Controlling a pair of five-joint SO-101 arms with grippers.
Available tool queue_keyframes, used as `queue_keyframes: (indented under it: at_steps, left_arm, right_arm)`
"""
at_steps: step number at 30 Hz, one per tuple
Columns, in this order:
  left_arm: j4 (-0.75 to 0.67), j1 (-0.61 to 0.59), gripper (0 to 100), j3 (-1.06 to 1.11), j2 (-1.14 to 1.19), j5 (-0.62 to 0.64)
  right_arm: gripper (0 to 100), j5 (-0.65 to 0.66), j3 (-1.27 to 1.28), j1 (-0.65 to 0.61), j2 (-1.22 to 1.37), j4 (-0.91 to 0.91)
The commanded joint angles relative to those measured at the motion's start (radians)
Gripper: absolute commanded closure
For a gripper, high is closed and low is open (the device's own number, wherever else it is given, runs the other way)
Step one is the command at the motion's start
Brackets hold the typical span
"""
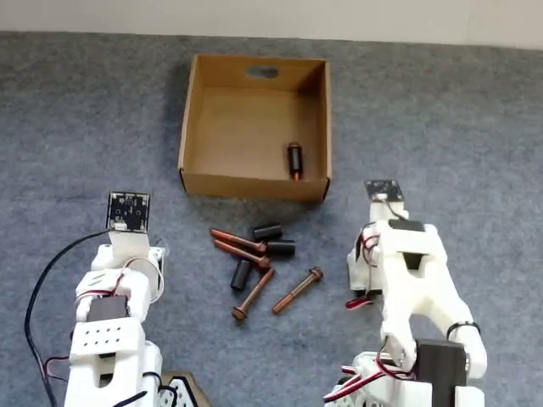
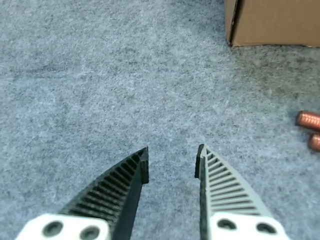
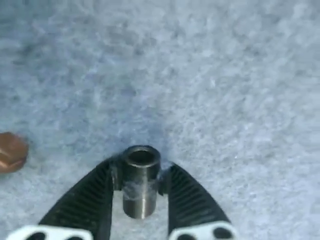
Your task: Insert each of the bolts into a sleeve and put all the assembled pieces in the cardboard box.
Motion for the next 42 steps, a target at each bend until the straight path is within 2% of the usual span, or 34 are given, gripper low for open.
queue_keyframes:
  at_steps: [1,8,11,15,21,25,30,33,35,39,42]
  left_arm:
    - [-0.015,0.015,83,-0.005,-0.007,-0.008]
    - [-0.015,0.015,83,-0.005,-0.007,-0.008]
    - [-0.015,0.015,83,-0.005,-0.007,-0.008]
    - [-0.014,0.015,83,-0.005,-0.007,-0.008]
    - [0.008,0.015,83,-0.019,-0.004,-0.008]
    - [0.181,0.012,83,-0.136,-0.002,-0.009]
    - [0.574,0.013,83,-0.51,-0.001,-0.127]
    - [0.713,0.016,83,-0.693,0.004,-0.132]
    - [0.76,0.018,82,-0.754,0.038,-0.13]
    - [0.766,0.019,82,-0.783,0.208,-0.129]
    - [0.773,0.07,82,-0.812,0.351,-0.127]
  right_arm:
    - [99.1,0.011,-0.021,-0.008,-0.143,0.064]
    - [99.1,0.005,0.07,-0.045,-0.631,0.128]
    - [99.1,-0.032,0.199,-0.079,-0.782,0.022]
    - [99.1,-0.193,0.378,-0.085,-0.912,-0.139]
    - [99.1,-0.212,0.498,-0.085,-1.007,-0.197]
    - [99.1,-0.212,0.561,-0.084,-1.046,-0.249]
    - [99.1,-0.21,0.573,-0.084,-1.063,-0.246]
    - [99.1,-0.212,0.575,-0.084,-1.063,-0.246]
    - [99.1,-0.212,0.575,-0.084,-1.063,-0.246]
    - [99.1,-0.212,0.575,-0.084,-1.061,-0.246]
    - [99.1,-0.212,0.575,-0.084,-1.059,-0.246]
